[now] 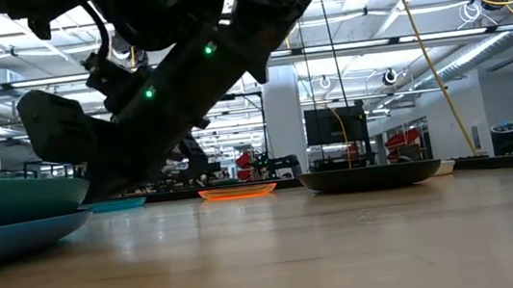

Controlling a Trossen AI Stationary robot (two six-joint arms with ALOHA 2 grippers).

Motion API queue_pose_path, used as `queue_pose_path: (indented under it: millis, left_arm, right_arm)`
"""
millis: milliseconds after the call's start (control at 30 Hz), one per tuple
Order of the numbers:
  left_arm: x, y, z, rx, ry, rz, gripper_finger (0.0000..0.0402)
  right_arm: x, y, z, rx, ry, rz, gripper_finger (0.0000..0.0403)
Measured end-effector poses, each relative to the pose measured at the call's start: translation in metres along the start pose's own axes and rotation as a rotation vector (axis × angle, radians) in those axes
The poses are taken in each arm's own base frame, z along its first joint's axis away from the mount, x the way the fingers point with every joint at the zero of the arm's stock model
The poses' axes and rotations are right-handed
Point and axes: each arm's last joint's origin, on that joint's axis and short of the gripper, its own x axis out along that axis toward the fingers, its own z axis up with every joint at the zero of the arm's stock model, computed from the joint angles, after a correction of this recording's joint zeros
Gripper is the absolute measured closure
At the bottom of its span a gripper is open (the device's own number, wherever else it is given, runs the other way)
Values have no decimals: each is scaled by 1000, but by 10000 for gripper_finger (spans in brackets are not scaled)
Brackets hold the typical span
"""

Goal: Stack plastic plates
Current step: Stack the green plate on top of the blue plate, then stack the black plate on top of the green plate

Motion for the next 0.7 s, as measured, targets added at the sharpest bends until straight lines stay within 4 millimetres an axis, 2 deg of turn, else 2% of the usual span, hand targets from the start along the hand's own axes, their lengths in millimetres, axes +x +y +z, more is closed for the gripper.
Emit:
queue_pose_path:
  millis: [367,700]
  left_arm:
    - [0,0,0,0,1,0,314]
    - [0,0,0,0,1,0,314]
  right_arm:
    - [-2,6,2,-34,-17,73,401]
    - [-4,7,4,-45,-26,47,401]
